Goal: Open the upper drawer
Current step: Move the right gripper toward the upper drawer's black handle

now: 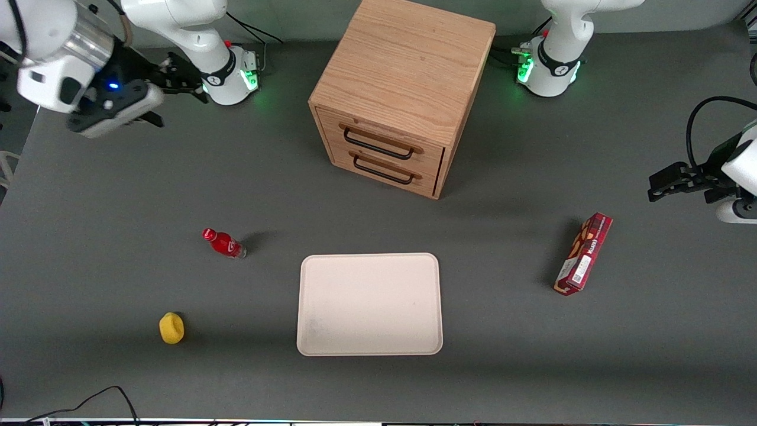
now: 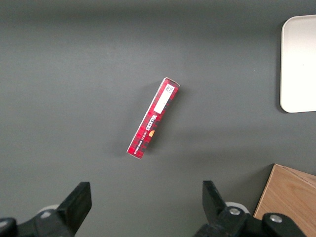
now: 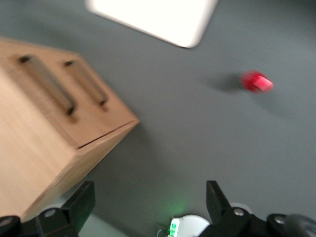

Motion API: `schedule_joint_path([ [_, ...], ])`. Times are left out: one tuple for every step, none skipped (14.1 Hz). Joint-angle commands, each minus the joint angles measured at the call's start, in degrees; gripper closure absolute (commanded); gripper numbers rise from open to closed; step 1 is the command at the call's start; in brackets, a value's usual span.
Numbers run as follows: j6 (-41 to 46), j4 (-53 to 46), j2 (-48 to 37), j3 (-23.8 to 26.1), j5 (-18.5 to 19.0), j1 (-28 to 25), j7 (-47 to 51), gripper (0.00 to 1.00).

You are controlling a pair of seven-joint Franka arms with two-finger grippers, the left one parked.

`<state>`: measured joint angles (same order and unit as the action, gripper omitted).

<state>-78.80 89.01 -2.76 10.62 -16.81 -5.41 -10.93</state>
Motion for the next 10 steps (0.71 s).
schedule_joint_path([
  [1.1,-5.6,8.4,1.6,-8.1,0.3,-11.0,0.00],
  [0.9,-6.6,11.8,3.4,-8.9,0.1,-11.4,0.00],
  [-0.3,-7.4,14.8,6.4,-8.9,-0.1,-11.4,0.00],
  [-2.7,-7.5,16.8,8.9,-8.8,-0.3,-11.4,0.00],
  [-5.6,-7.2,18.5,11.3,-8.4,-0.7,-11.4,0.00],
  [-8.3,-7.1,20.8,13.3,-7.5,-1.1,-11.4,0.00],
  [-10.3,-7.2,23.0,14.8,-6.6,-1.2,-11.4,0.00],
  [-12.7,-7.1,24.7,16.9,-5.0,-1.2,-11.3,0.00],
  [-14.1,-6.8,26.0,18.3,-3.1,-1.2,-11.3,0.00],
  [-15.2,-6.8,27.4,19.0,-1.6,-1.3,-11.3,0.00],
])
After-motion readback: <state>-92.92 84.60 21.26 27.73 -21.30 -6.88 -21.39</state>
